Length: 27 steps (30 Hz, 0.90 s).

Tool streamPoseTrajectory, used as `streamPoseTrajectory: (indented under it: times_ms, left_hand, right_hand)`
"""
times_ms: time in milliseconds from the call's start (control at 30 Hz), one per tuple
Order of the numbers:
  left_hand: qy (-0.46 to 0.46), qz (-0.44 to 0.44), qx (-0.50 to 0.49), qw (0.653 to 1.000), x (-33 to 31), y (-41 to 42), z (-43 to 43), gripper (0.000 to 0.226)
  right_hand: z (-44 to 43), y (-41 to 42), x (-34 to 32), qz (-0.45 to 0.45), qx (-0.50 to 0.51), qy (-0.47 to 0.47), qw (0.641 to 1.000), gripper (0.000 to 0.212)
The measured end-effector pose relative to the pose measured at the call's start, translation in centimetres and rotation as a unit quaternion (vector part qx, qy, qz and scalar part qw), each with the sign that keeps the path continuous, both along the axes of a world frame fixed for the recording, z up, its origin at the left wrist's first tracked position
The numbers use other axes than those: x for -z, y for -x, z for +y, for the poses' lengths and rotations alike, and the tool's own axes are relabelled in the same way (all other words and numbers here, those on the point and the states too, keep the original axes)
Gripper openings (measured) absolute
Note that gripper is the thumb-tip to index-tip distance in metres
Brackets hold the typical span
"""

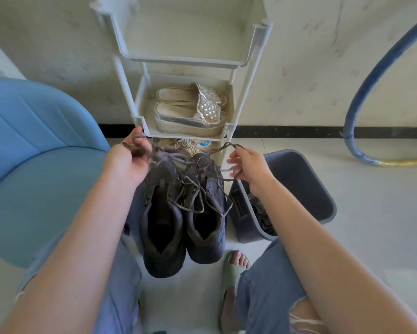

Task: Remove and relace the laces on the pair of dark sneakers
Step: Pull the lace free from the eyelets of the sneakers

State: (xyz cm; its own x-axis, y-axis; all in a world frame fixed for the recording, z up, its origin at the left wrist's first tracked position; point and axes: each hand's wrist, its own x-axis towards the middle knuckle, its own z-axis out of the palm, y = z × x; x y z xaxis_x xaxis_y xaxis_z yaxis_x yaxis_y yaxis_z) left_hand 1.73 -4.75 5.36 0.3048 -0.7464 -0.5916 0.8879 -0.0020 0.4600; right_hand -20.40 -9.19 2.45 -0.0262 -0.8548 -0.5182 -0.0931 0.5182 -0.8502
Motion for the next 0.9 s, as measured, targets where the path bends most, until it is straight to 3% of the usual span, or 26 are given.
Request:
streamPoseTrajectory:
  times_ms: [67, 167, 233, 267, 300, 367, 400, 500, 600, 700, 800, 900]
  left_hand:
    - [-0.011, -0.052, 0.082, 0.995, 0.1, -0.2, 0.3, 0.037]
    - [-0.056, -0.159, 0.200, 0.965, 0.4, 0.9, 0.7, 0.034]
    - [-0.081, -0.224, 0.293, 0.926, 0.3, 1.7, 1.1, 0.023]
    - [-0.097, -0.280, 0.349, 0.889, 0.3, 1.9, 1.3, 0.020]
    - [-0.119, -0.356, 0.414, 0.830, 0.4, 1.9, 1.5, 0.023]
    - [-0.166, -0.495, 0.547, 0.655, 0.6, 1.6, 2.1, 0.037]
    - [-0.174, -0.525, 0.601, 0.576, 0.7, 1.5, 2.3, 0.043]
    - [-0.166, -0.533, 0.709, 0.431, 0.6, 1.3, 2.8, 0.044]
    - [-0.152, -0.530, 0.772, 0.317, 0.5, 1.0, 3.3, 0.034]
    - [-0.155, -0.537, 0.776, 0.291, 1.9, 0.2, 3.5, 0.027]
    - [-0.172, -0.620, 0.696, 0.318, 3.3, 0.1, 3.3, 0.029]
    - [-0.178, -0.701, 0.598, 0.345, 4.2, 0.8, 3.1, 0.050]
  right_hand:
    - [-0.4, -0.3, 0.1, -0.123, 0.060, -0.034, 0.990, 0.026]
    - [-0.8, -0.1, -0.1, -0.381, 0.103, -0.047, 0.918, 0.036]
    - [-0.8, -0.4, -0.3, -0.461, 0.125, -0.055, 0.877, 0.037]
    - [-0.7, -0.7, -0.3, -0.473, 0.137, -0.065, 0.868, 0.036]
    - [-0.8, -1.0, -0.3, -0.462, 0.142, -0.070, 0.872, 0.034]
    - [-1.0, -1.1, -0.1, -0.363, 0.130, -0.038, 0.922, 0.029]
    - [-1.1, -1.1, -0.1, -0.283, 0.114, -0.003, 0.952, 0.024]
    - [-0.9, -1.5, -0.2, -0.074, 0.030, 0.109, 0.991, 0.008]
    - [-0.6, -2.0, 0.7, 0.080, -0.133, 0.184, 0.971, 0.021]
    - [0.0, -2.6, 2.1, 0.226, -0.311, 0.202, 0.901, 0.031]
    - [0.7, -3.2, 2.6, 0.271, -0.401, 0.181, 0.856, 0.037]
    - [1.2, -3.4, 2.5, 0.323, -0.481, 0.126, 0.805, 0.053]
